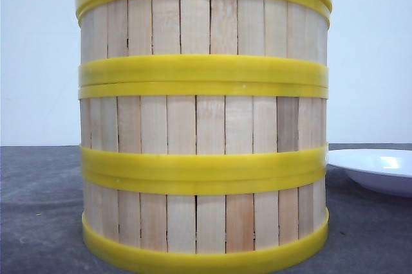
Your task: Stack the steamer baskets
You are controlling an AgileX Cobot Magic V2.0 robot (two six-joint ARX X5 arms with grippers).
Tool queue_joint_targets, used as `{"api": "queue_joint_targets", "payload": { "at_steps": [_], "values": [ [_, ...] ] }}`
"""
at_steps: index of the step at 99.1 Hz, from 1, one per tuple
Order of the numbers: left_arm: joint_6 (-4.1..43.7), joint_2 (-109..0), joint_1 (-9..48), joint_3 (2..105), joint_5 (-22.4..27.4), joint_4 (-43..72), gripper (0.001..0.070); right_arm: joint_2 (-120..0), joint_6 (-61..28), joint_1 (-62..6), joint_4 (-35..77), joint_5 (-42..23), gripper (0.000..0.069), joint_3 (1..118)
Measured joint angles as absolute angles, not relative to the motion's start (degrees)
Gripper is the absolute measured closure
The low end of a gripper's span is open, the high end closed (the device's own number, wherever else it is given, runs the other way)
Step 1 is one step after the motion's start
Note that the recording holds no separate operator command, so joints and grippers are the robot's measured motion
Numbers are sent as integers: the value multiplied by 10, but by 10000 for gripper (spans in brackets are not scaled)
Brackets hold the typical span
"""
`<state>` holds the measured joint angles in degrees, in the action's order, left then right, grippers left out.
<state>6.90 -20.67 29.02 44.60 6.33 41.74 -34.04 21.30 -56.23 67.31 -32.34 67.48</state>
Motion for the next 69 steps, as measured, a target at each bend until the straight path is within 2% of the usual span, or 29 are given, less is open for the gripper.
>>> {"api": "queue_joint_targets", "payload": {
  "at_steps": [6,14,69],
  "values": [
    [71,-207,290,446,63,417,622,-340,213,-562,669,-324,637,675],
    [71,-207,290,446,63,417,667,-340,213,-562,665,-324,672,675],
    [71,-207,290,446,63,420,675,-340,213,-562,666,-328,685,675]
  ]
}}
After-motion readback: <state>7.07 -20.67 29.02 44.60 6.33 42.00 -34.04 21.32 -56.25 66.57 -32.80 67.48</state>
